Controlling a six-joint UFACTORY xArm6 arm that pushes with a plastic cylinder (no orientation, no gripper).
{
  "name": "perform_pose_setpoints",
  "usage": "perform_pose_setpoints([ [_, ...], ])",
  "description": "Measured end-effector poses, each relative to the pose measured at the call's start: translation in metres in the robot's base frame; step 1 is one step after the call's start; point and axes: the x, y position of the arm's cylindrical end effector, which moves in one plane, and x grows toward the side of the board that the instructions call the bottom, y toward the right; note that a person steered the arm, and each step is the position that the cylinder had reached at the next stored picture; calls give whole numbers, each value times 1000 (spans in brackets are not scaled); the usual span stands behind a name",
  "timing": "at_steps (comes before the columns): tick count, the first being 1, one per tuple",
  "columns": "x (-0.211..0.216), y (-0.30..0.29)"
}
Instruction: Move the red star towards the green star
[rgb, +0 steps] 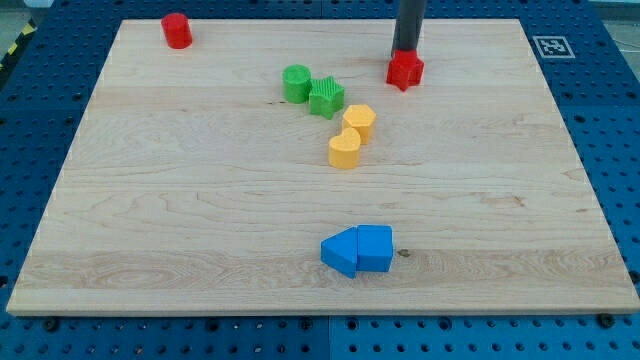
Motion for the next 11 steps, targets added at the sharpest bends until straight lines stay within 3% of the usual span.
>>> perform_pose_setpoints([
  [1,27,0],
  [2,25,2],
  [4,44,93],
  [5,75,98],
  [11,69,-1],
])
